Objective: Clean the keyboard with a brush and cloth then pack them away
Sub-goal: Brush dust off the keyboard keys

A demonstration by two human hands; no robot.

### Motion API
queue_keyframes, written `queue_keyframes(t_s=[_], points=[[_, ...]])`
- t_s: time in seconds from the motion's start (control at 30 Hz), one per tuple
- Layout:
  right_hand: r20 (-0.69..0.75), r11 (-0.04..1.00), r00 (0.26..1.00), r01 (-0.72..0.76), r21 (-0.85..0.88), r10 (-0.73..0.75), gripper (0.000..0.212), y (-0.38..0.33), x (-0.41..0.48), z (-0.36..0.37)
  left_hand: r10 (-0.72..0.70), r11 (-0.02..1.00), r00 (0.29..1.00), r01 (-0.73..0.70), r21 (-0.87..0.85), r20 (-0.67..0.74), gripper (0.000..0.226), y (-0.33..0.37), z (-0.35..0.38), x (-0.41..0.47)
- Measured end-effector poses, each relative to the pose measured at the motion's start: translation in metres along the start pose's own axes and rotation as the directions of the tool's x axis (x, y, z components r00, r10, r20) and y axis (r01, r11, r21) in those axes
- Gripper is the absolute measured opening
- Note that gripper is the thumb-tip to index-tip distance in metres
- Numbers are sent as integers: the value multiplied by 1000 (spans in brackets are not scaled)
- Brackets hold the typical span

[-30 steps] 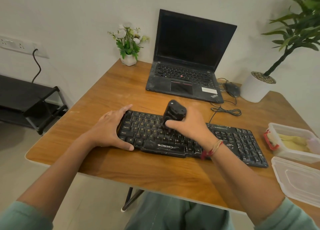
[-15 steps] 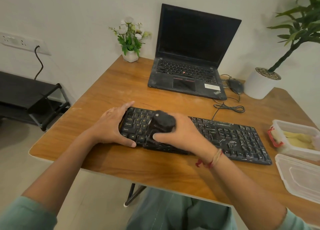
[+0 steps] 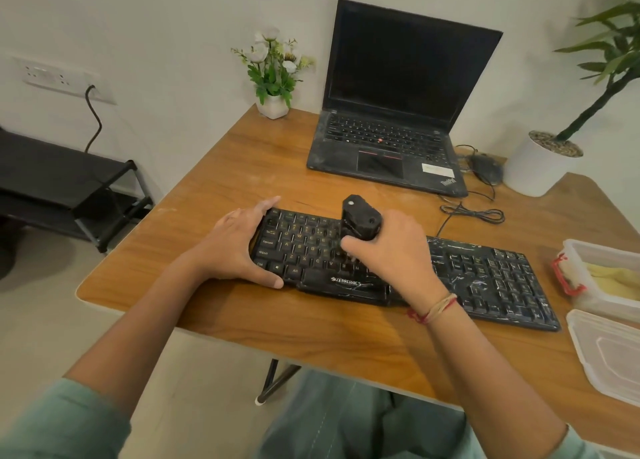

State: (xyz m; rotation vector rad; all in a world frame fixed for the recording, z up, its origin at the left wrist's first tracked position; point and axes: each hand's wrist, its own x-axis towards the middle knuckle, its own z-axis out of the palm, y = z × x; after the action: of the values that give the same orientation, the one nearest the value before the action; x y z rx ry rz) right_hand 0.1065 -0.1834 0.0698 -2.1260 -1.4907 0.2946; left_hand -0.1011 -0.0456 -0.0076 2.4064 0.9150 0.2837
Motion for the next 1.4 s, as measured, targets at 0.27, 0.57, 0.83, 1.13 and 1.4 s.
queue_keyframes(t_s=[0.27, 0.57, 0.83, 1.13, 1.4], points=[[-61, 991, 990, 123, -56, -126, 39, -6, -20, 7, 19, 1000, 1000, -19, 10, -4, 136, -3, 1, 2], [12, 957, 993, -115, 265, 116, 19, 14, -28, 8, 4, 1000, 1000, -4, 21, -8, 139, -2, 1, 1], [100, 861, 982, -189, 472, 160, 14, 16, -39, 9, 15, 1000, 1000, -15, 19, -5, 138, -4, 2, 2], [204, 903, 970, -203, 380, 132, 17, 7, -44, 17, 26, 999, 1000, -26, 20, -7, 137, -5, 2, 2], [-159, 985, 972, -171, 17, 171, 31, 21, -44, -14, 23, 999, 1000, -23, 28, -2, 135, -4, 2, 2]])
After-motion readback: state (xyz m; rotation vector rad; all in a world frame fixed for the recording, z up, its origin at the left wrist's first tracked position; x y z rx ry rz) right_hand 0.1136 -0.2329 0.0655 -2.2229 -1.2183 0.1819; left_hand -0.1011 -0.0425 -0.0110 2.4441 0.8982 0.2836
